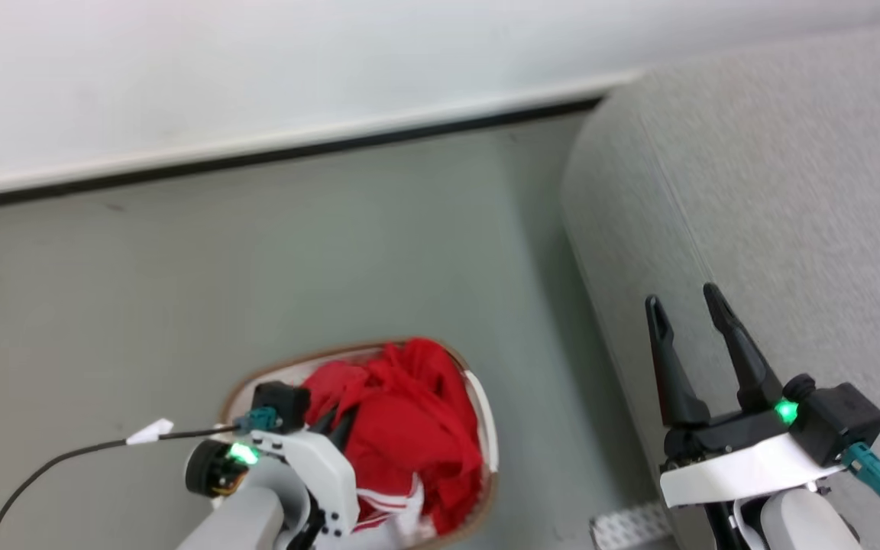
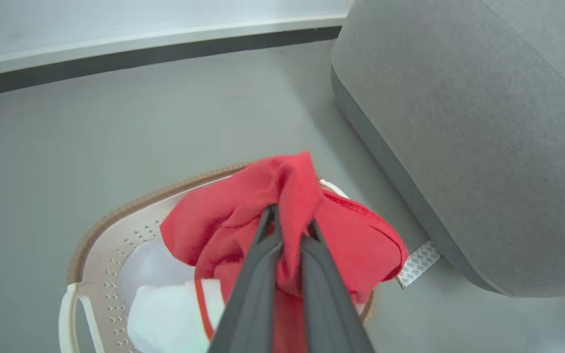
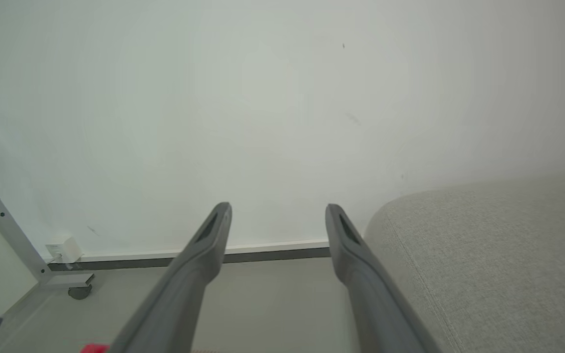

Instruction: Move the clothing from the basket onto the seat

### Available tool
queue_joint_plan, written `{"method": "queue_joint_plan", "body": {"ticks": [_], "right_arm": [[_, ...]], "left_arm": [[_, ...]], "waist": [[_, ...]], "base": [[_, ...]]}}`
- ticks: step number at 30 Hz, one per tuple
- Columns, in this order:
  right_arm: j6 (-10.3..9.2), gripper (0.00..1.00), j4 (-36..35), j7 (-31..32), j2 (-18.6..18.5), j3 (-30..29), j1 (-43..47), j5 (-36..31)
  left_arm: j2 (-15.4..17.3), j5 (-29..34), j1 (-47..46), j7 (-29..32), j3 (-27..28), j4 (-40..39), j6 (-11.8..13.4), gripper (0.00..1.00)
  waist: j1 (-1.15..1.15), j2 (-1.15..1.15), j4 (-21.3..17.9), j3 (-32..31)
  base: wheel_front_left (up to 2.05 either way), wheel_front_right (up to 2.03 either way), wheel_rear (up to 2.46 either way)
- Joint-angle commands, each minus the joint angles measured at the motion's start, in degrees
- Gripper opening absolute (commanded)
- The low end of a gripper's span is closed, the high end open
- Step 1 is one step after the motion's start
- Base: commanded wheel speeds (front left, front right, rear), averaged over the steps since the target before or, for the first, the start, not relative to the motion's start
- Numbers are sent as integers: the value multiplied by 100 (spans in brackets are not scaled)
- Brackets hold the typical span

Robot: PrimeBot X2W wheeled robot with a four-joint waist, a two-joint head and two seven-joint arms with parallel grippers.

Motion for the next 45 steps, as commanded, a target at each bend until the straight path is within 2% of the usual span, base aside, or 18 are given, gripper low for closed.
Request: {"method": "queue_joint_plan", "body": {"ticks": [1, 12, 23, 31, 35, 45], "right_arm": [[-12, 100, 21, -1, -20, 1, 78, -22], [-12, 100, 117, -1, -21, -65, 327, -62], [-12, 100, 189, -1, -20, 29, 545, -1], [-12, 100, 251, -1, -21, 259, 643, -17], [-12, 100, 268, -1, -21, 337, 689, -22], [-12, 100, 368, -1, -19, 651, 677, -43]], "left_arm": [[66, -69, 62, -21, 31, -107, 10, 0], [199, 144, 368, -17, 346, -1678, 10, 0], [237, 217, 194, -19, 607, -2940, 10, 0], [341, 68, 77, 31, 789, -3656, 50, 0], [383, -40, 72, 139, 875, -3959, 151, 0], [376, -76, 96, 308, 848, -4310, 284, 0]], "waist": [[1, 0, 291, -304], [1, 0, 953, -792], [1, 0, 1416, -1157], [1, 0, 1529, -1370], [1, 0, 1552, -1449], [1, 0, 1705, -1494]], "base": [[0, 0, 0], [0, 0, 0], [0, 0, 0], [0, 0, 0], [0, 0, 0], [0, 0, 0]]}}
